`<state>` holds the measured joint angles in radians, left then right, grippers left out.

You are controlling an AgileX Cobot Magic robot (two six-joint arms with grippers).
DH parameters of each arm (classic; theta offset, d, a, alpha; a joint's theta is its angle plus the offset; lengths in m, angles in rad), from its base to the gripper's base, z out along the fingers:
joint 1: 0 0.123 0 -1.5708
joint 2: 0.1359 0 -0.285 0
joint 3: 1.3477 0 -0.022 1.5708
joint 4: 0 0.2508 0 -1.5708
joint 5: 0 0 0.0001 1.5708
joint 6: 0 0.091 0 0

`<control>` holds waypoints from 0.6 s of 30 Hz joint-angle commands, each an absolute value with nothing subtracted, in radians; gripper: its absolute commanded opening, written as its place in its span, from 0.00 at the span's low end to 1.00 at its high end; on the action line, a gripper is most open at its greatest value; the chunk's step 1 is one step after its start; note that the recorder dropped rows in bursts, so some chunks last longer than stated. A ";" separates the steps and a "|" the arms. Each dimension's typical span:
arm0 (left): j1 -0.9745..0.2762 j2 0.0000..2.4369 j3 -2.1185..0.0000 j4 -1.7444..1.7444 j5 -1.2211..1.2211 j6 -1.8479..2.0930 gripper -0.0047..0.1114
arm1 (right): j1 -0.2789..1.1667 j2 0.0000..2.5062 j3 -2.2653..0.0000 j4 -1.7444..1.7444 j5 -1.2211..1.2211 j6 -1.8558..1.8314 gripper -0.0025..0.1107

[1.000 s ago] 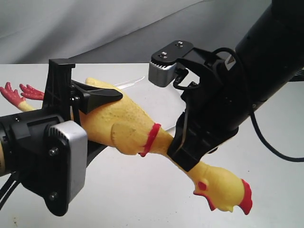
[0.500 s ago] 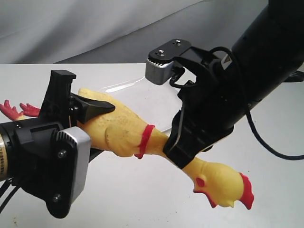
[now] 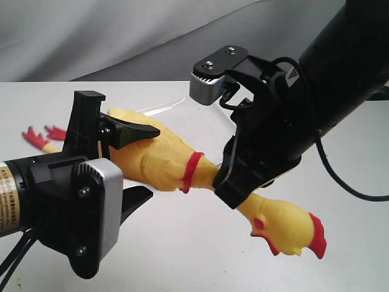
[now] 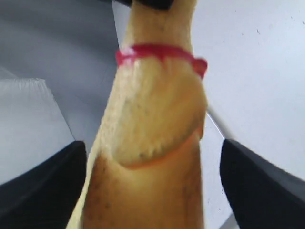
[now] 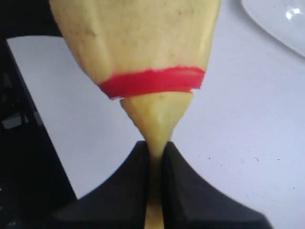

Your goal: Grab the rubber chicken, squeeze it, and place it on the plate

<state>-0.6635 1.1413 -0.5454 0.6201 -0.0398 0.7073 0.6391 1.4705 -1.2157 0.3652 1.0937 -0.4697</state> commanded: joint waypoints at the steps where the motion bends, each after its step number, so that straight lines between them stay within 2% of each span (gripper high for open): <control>1: -0.694 1.143 -0.539 0.601 -0.054 0.673 0.63 | 0.639 1.459 -1.221 0.269 1.014 -0.390 0.02; 5: -0.761 1.141 -0.539 0.649 -0.025 0.687 0.52 | 0.639 1.459 -1.221 0.279 0.998 -0.382 0.02; 10: -0.715 1.145 -0.541 0.715 -0.027 0.687 0.52 | 0.639 1.459 -1.221 0.457 1.079 -0.506 0.02; 15: -0.676 1.145 -0.565 0.712 -0.027 0.685 0.59 | 0.639 1.459 -1.221 0.455 1.082 -0.506 0.02; 18: -0.676 1.145 -0.576 0.712 -0.017 0.683 0.59 | 0.639 1.459 -1.221 0.453 1.081 -0.508 0.02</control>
